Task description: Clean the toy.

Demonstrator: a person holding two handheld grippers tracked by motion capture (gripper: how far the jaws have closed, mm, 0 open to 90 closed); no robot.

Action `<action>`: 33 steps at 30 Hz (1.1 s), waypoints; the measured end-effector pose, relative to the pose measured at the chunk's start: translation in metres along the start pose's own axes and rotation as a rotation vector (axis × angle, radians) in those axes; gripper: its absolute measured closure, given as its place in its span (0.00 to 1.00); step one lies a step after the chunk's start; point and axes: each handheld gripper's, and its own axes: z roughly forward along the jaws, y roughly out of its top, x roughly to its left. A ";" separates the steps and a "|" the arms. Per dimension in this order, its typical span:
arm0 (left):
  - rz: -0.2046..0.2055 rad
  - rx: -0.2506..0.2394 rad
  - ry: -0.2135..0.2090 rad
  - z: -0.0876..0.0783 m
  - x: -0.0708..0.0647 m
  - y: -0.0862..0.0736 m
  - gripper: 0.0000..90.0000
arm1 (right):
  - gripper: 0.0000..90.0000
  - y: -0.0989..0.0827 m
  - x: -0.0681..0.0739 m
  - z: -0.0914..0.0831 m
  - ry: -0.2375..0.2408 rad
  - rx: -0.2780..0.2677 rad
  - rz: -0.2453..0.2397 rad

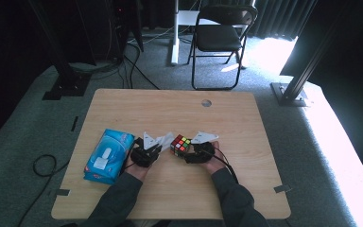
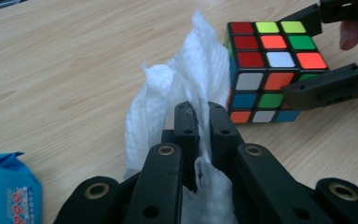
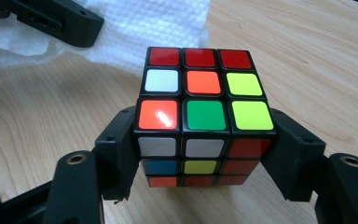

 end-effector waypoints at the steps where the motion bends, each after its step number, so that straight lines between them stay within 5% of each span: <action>1: 0.006 -0.001 -0.003 0.000 -0.001 0.001 0.94 | 0.38 0.000 0.000 0.000 0.001 -0.001 0.000; 17: 0.090 -0.032 -0.072 0.003 -0.014 0.013 0.94 | 0.38 0.001 0.007 0.004 0.010 0.007 -0.028; 33: 0.108 -0.027 -0.086 0.010 -0.017 0.018 0.94 | 0.38 0.002 0.012 0.006 0.019 0.010 -0.050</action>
